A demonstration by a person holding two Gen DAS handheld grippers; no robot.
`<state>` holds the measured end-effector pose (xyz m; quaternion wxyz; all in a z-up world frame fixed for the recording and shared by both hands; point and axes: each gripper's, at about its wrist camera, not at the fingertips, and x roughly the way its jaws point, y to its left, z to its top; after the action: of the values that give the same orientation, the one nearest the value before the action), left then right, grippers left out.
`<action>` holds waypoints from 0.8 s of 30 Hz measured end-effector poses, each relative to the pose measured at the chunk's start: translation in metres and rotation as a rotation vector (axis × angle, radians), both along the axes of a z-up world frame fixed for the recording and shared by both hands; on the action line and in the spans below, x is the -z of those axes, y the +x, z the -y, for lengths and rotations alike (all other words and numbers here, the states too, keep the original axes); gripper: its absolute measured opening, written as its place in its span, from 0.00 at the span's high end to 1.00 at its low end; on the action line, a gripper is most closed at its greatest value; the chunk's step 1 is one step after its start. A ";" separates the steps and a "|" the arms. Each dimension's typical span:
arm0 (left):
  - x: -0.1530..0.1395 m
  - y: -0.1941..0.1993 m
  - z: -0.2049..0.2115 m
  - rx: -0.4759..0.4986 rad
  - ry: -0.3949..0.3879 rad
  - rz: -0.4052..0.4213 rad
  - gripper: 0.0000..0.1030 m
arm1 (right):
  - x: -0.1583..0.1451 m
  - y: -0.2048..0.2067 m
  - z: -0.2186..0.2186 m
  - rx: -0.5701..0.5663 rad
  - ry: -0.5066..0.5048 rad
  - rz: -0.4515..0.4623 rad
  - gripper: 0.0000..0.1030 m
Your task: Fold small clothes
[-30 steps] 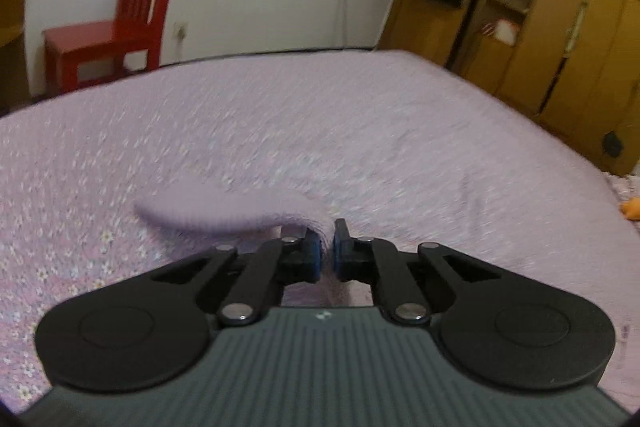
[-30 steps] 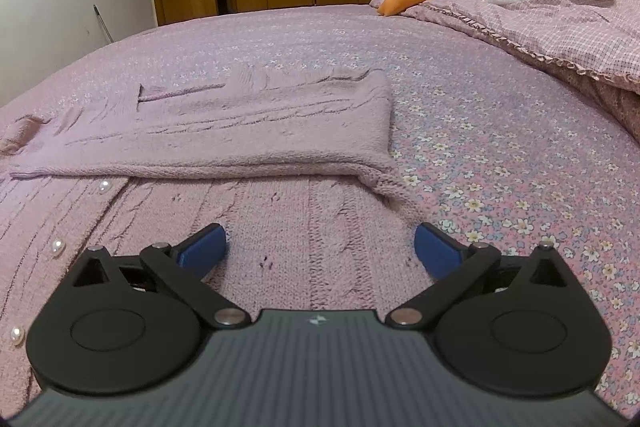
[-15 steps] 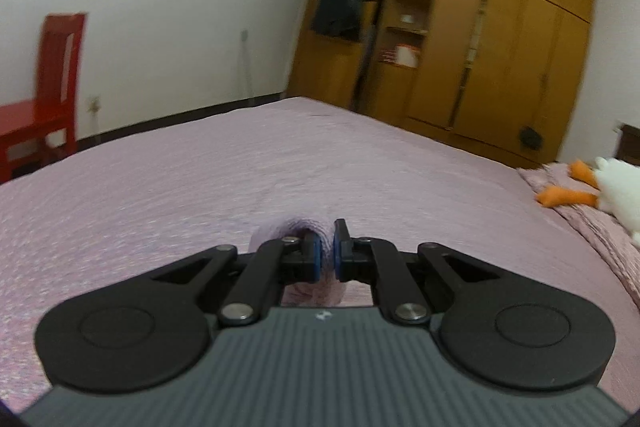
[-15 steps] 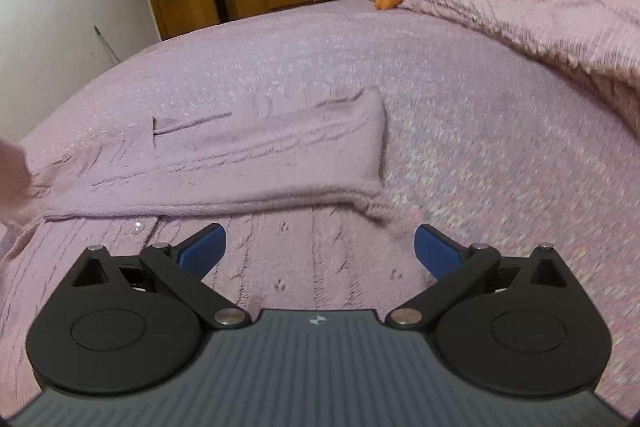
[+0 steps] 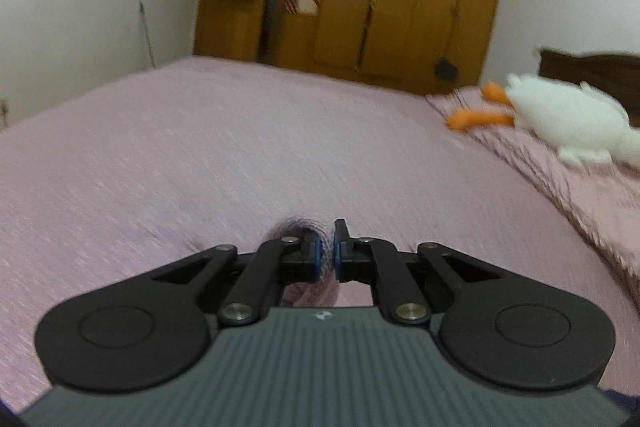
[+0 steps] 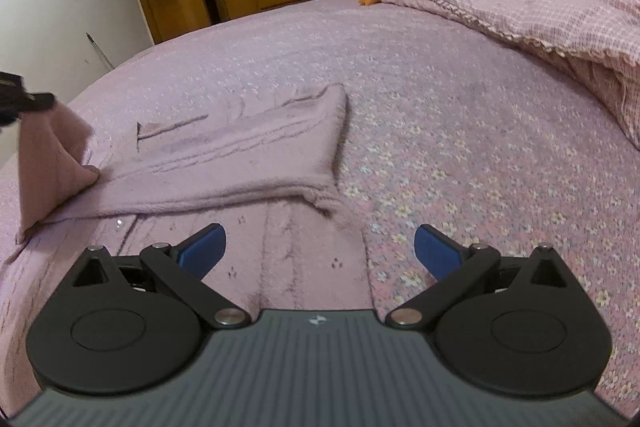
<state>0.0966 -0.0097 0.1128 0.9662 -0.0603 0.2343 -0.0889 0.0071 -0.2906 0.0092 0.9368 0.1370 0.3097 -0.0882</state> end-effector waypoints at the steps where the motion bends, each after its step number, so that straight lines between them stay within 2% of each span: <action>1: 0.008 0.002 0.006 0.012 0.007 -0.013 0.92 | 0.002 0.000 0.001 0.004 0.001 -0.005 0.00; 6: 0.044 0.005 0.043 0.071 0.061 -0.081 0.92 | 0.014 0.001 0.006 0.020 0.021 -0.032 0.00; 9: 0.064 0.004 0.052 0.098 0.071 -0.129 0.90 | 0.022 0.002 0.007 0.032 0.034 -0.041 0.00; 16: 0.086 -0.002 0.062 0.181 0.157 -0.203 0.86 | 0.033 0.001 -0.001 0.011 -0.029 -0.030 0.00; 18: 0.089 -0.005 0.061 0.183 0.164 -0.230 0.72 | 0.036 0.001 -0.006 0.002 -0.064 -0.025 0.00; 20: 0.089 -0.009 0.060 0.171 0.168 -0.248 0.63 | 0.039 0.000 -0.009 0.000 -0.087 -0.020 0.00; 24: 0.087 -0.016 0.058 0.173 0.183 -0.301 0.60 | 0.041 0.002 -0.009 0.004 -0.089 -0.014 0.00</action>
<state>0.0809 -0.0679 0.0261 0.9105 0.0353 0.3876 -0.1398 0.0087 -0.2818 -0.0319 0.9396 0.0951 0.3118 -0.1047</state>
